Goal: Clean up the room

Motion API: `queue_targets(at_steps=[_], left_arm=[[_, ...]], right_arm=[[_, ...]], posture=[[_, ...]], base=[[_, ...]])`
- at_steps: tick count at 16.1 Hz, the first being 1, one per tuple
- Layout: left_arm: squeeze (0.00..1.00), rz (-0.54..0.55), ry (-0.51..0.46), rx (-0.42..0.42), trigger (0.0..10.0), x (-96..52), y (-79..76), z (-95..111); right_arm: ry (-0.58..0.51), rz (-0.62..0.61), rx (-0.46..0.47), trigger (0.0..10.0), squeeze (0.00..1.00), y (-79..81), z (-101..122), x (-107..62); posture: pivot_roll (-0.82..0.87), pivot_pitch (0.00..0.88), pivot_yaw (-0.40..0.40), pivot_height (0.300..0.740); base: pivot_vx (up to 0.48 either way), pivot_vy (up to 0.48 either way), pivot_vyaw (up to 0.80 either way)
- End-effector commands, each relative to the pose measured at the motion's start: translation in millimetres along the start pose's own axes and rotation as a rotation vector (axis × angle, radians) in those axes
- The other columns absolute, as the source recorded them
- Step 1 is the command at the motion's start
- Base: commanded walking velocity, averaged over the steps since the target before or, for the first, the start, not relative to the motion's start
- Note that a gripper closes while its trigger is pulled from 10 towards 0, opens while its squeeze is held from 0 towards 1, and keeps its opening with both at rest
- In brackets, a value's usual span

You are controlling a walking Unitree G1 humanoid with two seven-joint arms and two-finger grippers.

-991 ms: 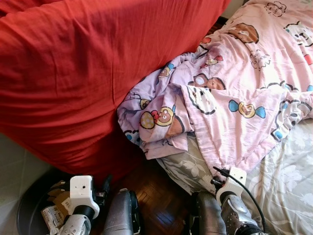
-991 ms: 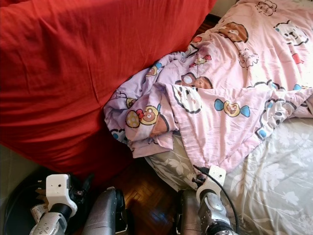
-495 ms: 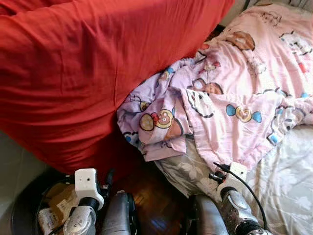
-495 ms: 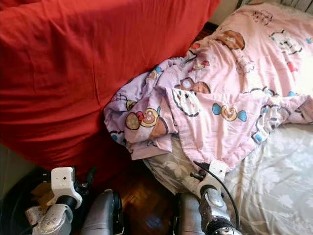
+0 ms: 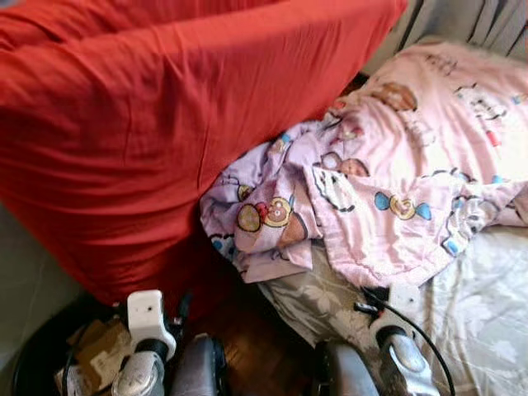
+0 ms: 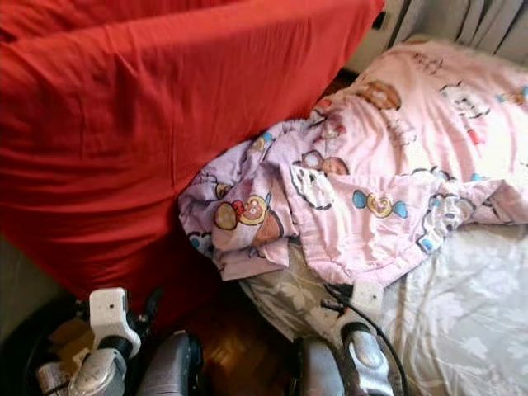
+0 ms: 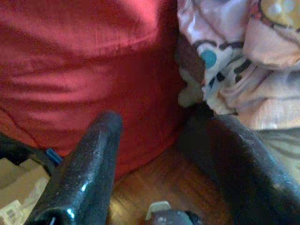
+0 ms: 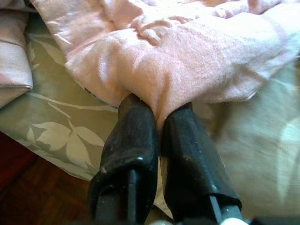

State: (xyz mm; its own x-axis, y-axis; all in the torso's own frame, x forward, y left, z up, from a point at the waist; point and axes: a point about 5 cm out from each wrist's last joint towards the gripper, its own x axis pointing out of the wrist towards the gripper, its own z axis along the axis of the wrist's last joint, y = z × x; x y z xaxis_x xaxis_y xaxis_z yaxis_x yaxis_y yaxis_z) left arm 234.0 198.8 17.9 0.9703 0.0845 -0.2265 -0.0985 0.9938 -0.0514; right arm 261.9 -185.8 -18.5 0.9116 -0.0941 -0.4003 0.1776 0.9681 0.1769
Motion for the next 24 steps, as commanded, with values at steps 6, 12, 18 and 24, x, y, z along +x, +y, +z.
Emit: queue_targets(at_steps=[6,12,18,24], left_arm=[[0.00,0.029,0.075,-0.019,10.0,2.1,2.2,-23],[0.00,0.059,0.153,-0.013,10.0,-4.0,13.5,-43],[0.00,0.127,0.393,-0.004,10.0,-21.5,29.1,-83],[0.00,0.206,0.598,-0.025,10.0,-51.6,39.1,-115]], right_arm=[[-0.063,0.015,-0.052,10.0,0.00,3.9,13,2.6],[-0.095,0.007,-0.053,10.0,0.00,4.3,15,1.1],[-0.155,-0.023,-0.038,10.0,0.00,-1.7,21,-0.6],[-0.186,-0.012,-0.028,10.0,0.00,3.7,25,-0.6]], posture=[[0.01,0.073,-0.026,0.689],[0.01,0.049,-0.015,0.740],[0.00,0.023,-0.012,0.740],[0.00,0.043,-0.014,0.740]], base=[[0.000,0.000,0.00],[0.000,0.000,0.00],[0.000,0.000,0.00],[0.000,0.000,0.00]])
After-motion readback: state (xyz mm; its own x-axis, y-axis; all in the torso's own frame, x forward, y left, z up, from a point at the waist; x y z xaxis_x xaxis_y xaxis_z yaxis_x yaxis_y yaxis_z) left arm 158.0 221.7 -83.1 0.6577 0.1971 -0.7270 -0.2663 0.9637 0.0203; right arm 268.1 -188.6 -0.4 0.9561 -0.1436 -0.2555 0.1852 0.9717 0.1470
